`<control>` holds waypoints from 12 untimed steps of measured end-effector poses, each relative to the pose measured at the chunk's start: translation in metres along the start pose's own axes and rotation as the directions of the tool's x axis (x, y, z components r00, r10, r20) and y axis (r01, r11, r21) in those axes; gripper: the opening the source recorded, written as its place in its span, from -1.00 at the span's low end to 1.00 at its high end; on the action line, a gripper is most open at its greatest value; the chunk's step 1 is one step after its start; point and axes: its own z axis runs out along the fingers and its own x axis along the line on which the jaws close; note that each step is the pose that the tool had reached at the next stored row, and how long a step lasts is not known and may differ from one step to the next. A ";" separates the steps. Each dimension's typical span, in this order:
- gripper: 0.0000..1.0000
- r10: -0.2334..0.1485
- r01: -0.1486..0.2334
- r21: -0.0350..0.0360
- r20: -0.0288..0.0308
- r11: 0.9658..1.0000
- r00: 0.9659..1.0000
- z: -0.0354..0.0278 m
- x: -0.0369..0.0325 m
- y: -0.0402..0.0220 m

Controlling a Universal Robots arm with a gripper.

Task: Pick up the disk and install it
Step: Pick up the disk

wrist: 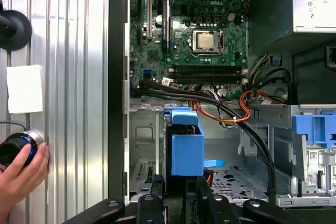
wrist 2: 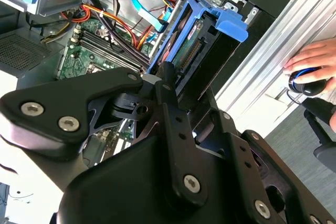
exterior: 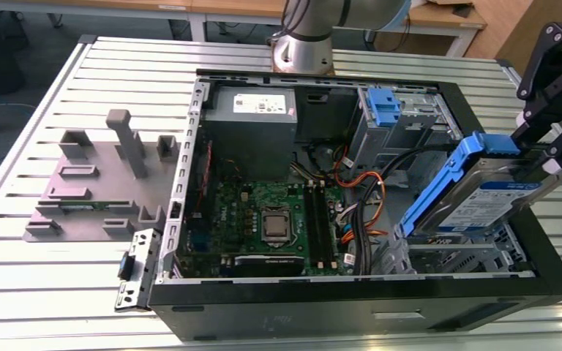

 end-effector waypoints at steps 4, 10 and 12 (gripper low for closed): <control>-0.30 0.000 0.000 0.000 0.000 1.000 1.000 0.0001 0.0000 0.0000; -0.30 0.000 0.000 0.000 -0.011 1.000 1.000 0.0015 0.0001 -0.0001; -0.30 0.000 0.000 0.000 -0.012 1.000 1.000 0.0015 0.0000 0.0000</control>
